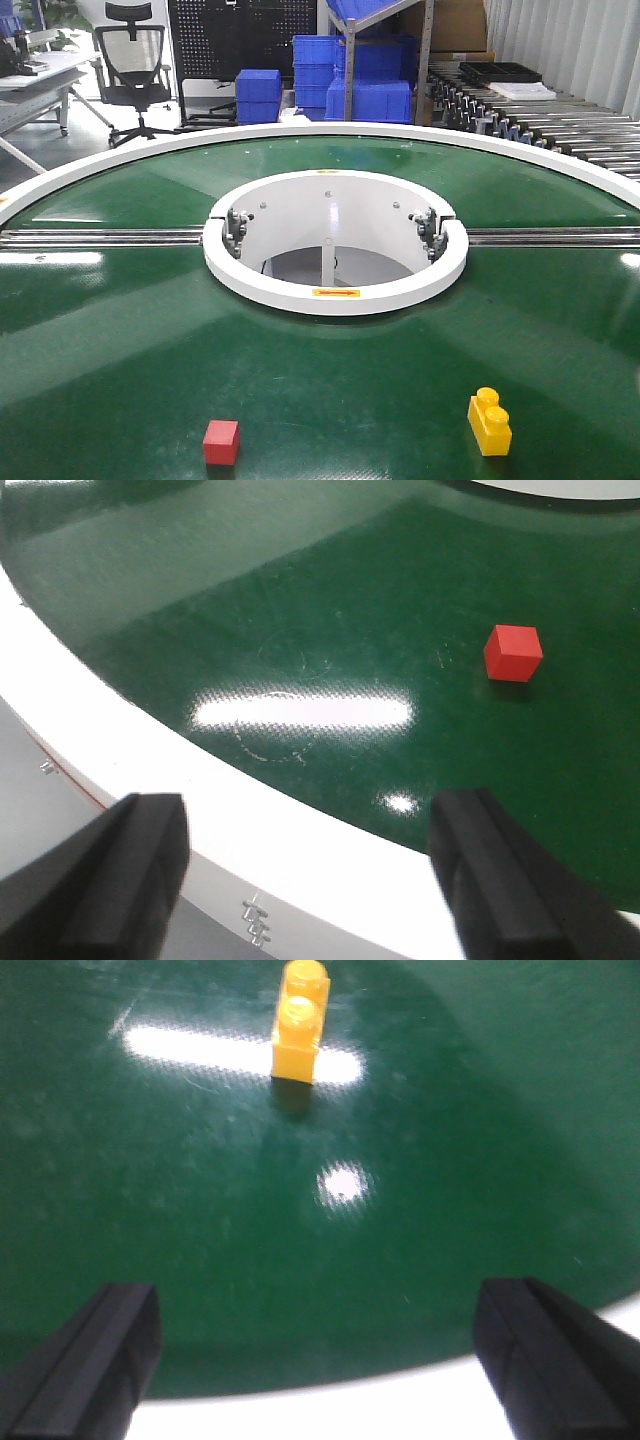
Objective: Pick red and yellow blocks into blue bin
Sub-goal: 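Lower the right gripper onto the yellow brick and close on it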
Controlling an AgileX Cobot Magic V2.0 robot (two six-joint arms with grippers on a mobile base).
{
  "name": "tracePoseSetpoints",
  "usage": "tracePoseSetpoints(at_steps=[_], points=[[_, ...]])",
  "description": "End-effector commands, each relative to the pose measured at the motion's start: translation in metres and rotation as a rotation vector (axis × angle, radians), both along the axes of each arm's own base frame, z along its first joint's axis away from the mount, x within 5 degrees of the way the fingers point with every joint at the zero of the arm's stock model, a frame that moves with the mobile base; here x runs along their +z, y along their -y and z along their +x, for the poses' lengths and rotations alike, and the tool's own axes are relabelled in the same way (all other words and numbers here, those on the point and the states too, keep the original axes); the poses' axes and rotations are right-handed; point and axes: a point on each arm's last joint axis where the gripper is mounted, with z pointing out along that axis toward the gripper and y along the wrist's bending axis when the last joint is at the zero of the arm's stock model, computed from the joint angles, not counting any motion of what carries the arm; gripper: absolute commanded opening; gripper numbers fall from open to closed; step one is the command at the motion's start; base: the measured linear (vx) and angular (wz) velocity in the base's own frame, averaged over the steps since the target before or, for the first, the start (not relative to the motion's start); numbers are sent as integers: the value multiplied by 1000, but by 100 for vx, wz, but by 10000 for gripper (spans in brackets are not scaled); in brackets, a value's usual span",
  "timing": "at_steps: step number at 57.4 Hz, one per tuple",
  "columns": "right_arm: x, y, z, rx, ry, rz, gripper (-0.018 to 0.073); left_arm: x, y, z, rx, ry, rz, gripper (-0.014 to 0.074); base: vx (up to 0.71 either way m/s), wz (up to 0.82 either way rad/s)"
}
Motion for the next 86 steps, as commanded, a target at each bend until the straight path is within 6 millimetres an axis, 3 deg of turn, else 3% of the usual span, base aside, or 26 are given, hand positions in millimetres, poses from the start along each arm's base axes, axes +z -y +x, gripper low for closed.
tracePoseSetpoints(at_steps=[1,12,23,38,50,72,86], points=[[13,-5,32,5,59,10,720,12,1,4,-7,81,-10,649,0,0],[-3,-14,100,-22,-66,14,673,12,1,4,-7,81,-10,604,0,0],[-38,-22,162,-39,-216,1,636,12,1,4,-7,81,-10,552,0,0],[-77,-30,220,-43,-268,11,621,12,1,4,-7,81,-10,533,0,0],[-92,-33,239,-22,-208,11,558,12,1,4,-7,79,-10,533,0,0],[-107,-33,246,-16,-205,-3,417,12,1,4,-8,76,-10,533,0,0],[-101,-32,244,-27,-206,-11,241,12,1,4,-8,77,-11,533,0,0]])
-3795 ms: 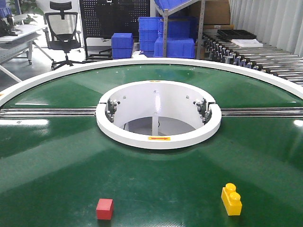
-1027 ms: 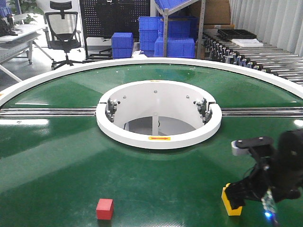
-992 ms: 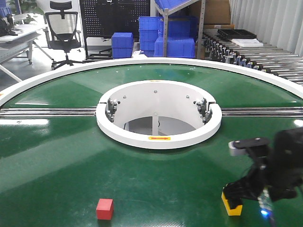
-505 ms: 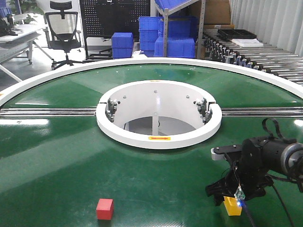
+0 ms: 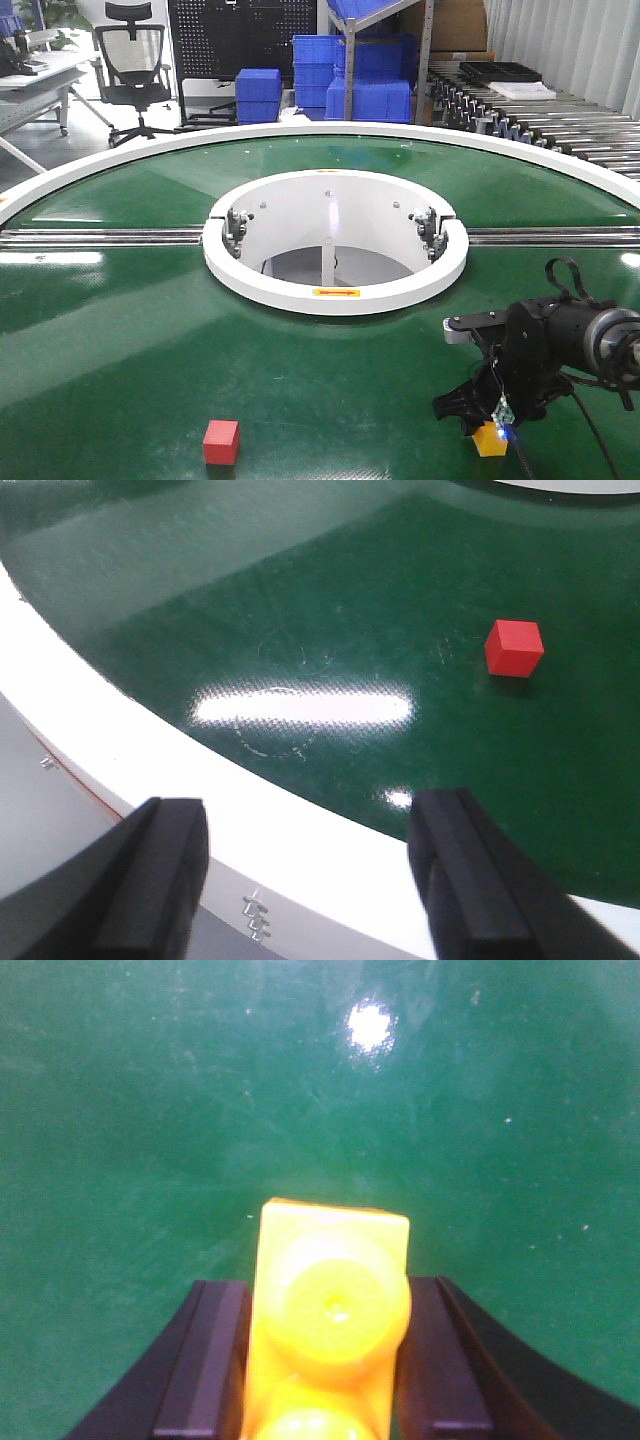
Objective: Pick red and yellow blocks into blue bin
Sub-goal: 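Lower the right gripper onto the yellow brick and close on it, then lower the left gripper onto the red cube and close on it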
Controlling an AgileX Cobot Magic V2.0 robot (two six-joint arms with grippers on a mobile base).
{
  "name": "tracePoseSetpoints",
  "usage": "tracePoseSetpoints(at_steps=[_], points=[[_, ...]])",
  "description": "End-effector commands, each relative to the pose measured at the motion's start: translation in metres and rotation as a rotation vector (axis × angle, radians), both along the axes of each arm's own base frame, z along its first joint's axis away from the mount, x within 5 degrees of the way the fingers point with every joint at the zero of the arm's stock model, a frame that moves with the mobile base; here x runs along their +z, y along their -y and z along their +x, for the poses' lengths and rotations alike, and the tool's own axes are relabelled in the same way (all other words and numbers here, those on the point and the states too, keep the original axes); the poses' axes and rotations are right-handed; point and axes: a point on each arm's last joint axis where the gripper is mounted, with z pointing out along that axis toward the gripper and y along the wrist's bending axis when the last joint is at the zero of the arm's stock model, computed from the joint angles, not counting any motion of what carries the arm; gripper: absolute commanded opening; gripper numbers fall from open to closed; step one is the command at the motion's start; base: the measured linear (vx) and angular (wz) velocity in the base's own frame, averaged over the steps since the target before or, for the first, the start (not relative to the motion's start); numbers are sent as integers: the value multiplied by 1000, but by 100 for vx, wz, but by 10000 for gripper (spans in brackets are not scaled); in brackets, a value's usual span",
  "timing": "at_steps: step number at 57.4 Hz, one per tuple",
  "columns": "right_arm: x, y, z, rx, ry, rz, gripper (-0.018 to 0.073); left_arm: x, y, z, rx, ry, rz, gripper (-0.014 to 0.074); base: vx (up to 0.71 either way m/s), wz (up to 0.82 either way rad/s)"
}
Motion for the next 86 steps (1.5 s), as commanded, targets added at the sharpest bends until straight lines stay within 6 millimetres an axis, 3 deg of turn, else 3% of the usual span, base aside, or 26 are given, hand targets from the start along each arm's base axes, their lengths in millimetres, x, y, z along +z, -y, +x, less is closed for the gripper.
tracePoseSetpoints(at_steps=[1,10,19,32,44,55,67,86], points=[[43,1,2,14,132,1,236,13,1,5,-7,87,-11,533,0,0],[87,-1,-20,29,215,31,245,16,11,21,-122,89,-15,533,0,0],[129,-4,-74,150,332,13,247,24,30,50,-314,54,-24,533,0,0],[172,-10,-163,298,458,1,247,25,57,119,-445,-75,-11,535,0,0],[199,-7,-217,305,586,70,247,8,100,184,-559,-161,17,568,0,0],[212,-1,-240,303,622,90,247,-18,136,236,-601,-257,7,626,0,0],[211,0,-246,307,583,86,247,-47,153,285,-540,-364,-27,643,0,0],[209,1,-248,310,558,80,247,-94,167,331,-448,-463,-55,640,0,0]])
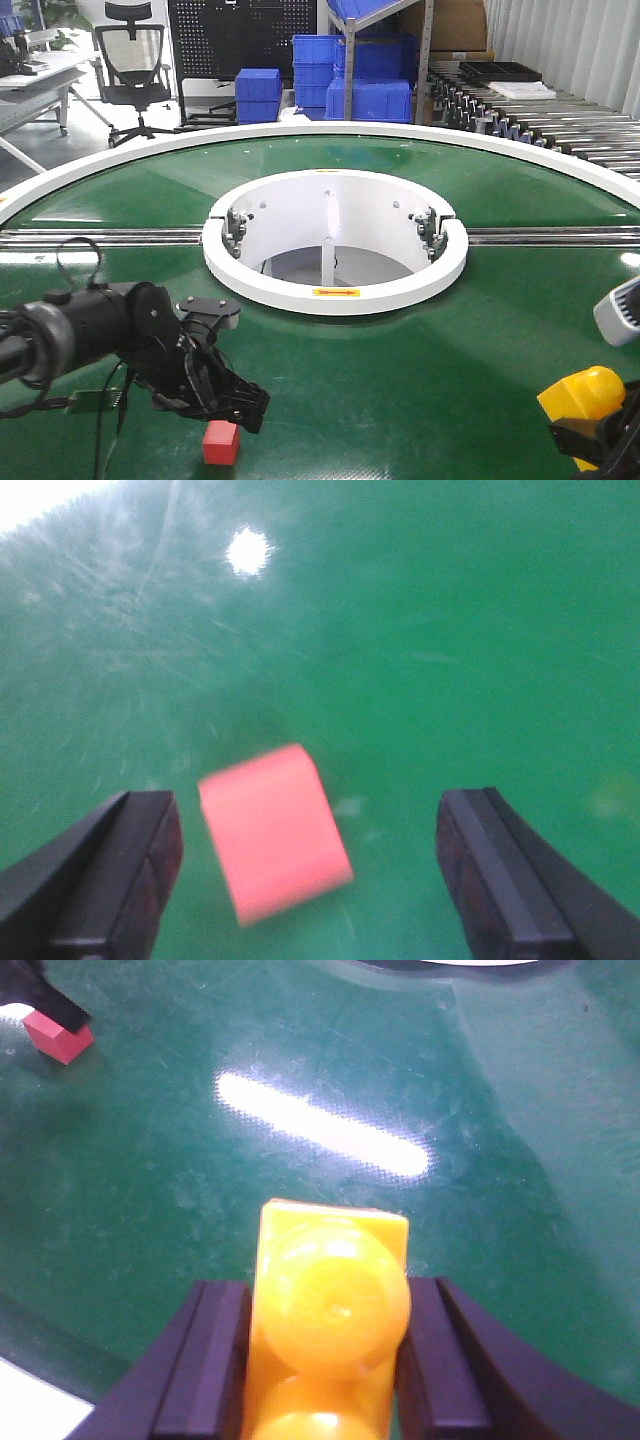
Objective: Pick red and yellow blocks into blue bin
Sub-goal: 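Lower the left gripper onto the red cube and close on it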
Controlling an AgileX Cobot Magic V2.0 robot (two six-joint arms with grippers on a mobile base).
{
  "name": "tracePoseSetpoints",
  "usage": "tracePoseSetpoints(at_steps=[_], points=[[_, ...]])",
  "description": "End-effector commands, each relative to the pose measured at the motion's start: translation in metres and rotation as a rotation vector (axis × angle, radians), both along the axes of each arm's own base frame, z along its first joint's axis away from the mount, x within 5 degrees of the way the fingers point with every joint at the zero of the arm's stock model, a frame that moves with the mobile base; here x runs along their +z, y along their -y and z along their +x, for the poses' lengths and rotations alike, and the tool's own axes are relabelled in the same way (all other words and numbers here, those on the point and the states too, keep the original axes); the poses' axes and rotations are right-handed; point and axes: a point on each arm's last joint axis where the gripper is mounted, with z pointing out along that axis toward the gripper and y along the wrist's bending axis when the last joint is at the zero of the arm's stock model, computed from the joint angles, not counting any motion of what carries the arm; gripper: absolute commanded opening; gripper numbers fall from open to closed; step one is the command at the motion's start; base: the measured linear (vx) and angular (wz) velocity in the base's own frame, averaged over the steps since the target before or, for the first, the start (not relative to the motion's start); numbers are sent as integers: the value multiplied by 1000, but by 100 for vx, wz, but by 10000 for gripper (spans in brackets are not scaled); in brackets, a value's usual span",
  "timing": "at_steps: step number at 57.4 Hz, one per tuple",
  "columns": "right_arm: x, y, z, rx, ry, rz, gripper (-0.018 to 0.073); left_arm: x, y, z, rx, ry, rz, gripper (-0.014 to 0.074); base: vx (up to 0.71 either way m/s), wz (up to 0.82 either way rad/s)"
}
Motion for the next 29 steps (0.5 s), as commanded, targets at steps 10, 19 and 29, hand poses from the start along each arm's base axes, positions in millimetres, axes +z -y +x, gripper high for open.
tracePoseSetpoints(at_steps=[10,19,29], points=[[14,0,1,6,97,14,247,10,5,16,48,46,-12,632,0,0],[14,0,1,6,97,14,247,4,0,15,72,21,49,617,0,0],[14,0,1,6,98,14,247,3,-2,13,96,-9,68,520,0,0]])
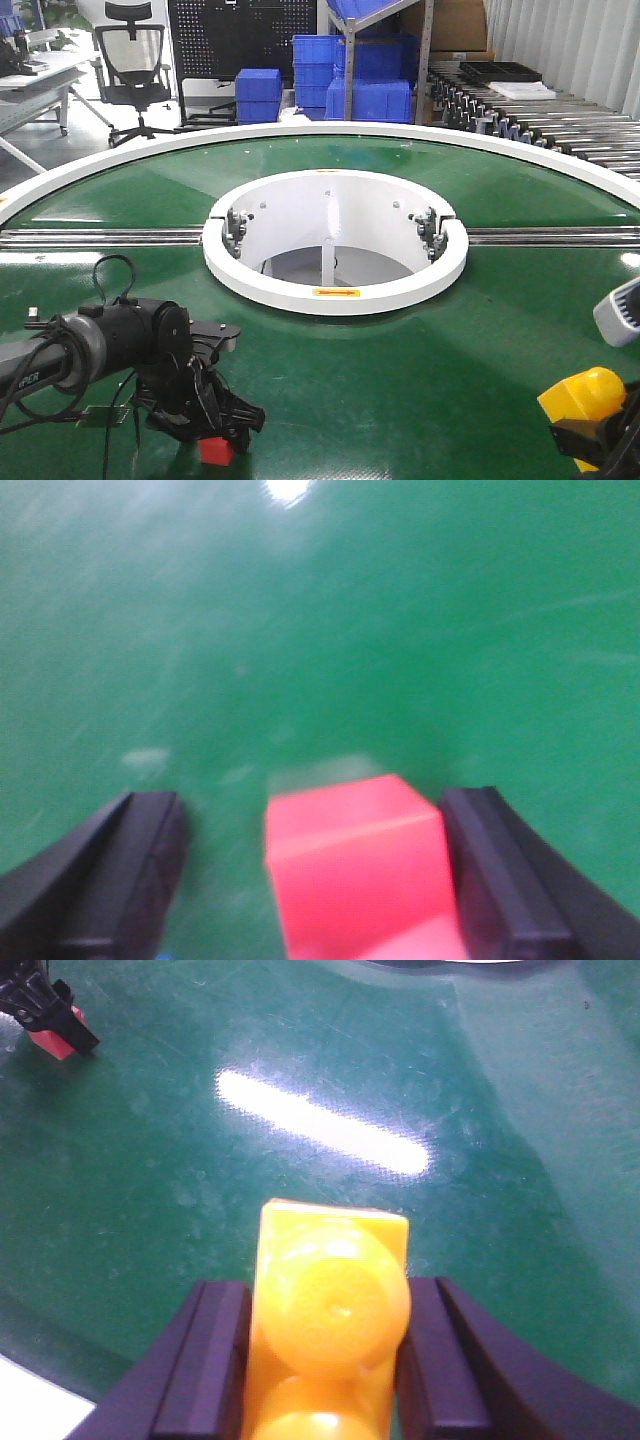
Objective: Pick red and yellow blocks into blue bin
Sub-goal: 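Lower the left gripper onto the red cube and close on it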
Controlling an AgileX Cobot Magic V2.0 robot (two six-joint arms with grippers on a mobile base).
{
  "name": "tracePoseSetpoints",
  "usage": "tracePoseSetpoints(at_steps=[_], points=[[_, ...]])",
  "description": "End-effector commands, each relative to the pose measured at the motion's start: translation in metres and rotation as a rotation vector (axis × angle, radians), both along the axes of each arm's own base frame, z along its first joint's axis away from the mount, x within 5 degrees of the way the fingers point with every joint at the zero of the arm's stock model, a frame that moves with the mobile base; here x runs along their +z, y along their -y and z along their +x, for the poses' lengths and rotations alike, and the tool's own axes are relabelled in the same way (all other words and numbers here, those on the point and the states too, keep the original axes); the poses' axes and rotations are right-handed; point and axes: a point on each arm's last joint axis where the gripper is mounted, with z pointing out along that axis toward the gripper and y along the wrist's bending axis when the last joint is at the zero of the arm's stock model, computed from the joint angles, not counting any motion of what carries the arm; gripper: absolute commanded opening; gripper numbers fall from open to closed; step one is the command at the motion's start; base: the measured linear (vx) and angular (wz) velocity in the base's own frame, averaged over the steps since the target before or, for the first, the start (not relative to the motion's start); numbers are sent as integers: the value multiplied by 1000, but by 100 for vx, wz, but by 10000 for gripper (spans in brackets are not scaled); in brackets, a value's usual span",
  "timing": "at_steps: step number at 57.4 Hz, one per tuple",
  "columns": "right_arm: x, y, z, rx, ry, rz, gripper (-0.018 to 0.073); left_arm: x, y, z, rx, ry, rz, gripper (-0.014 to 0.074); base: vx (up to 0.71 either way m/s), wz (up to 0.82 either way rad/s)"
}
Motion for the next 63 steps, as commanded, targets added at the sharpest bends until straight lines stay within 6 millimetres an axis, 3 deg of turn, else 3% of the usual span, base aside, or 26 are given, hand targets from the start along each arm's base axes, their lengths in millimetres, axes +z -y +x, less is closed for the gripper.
tracePoseSetpoints(at_steps=[1,15,20,26,33,38,45,55,63], points=[[14,0,1,5,99,15,247,36,3,1,16,91,-39,501,0,0],[14,0,1,5,99,15,247,37,1,-2,1,62,-25,316,0,0],[15,0,1,5,100,15,247,49,0,-6,-27,78,-19,267,0,0],[15,0,1,5,100,15,247,79,-3,-13,-62,143,-26,221,0,0],[15,0,1,5,100,15,247,130,-10,-31,-97,261,-46,195,0,0],[14,0,1,5,99,15,247,174,-17,-55,-139,372,-67,195,0,0],[14,0,1,4,98,16,247,213,-30,-96,-166,495,-108,195,0,0],[14,0,0,4,95,16,247,237,-53,-156,-151,643,-144,198,0,0],[14,0,0,2,94,18,247,234,-69,-200,-135,720,-165,198,0,0]])
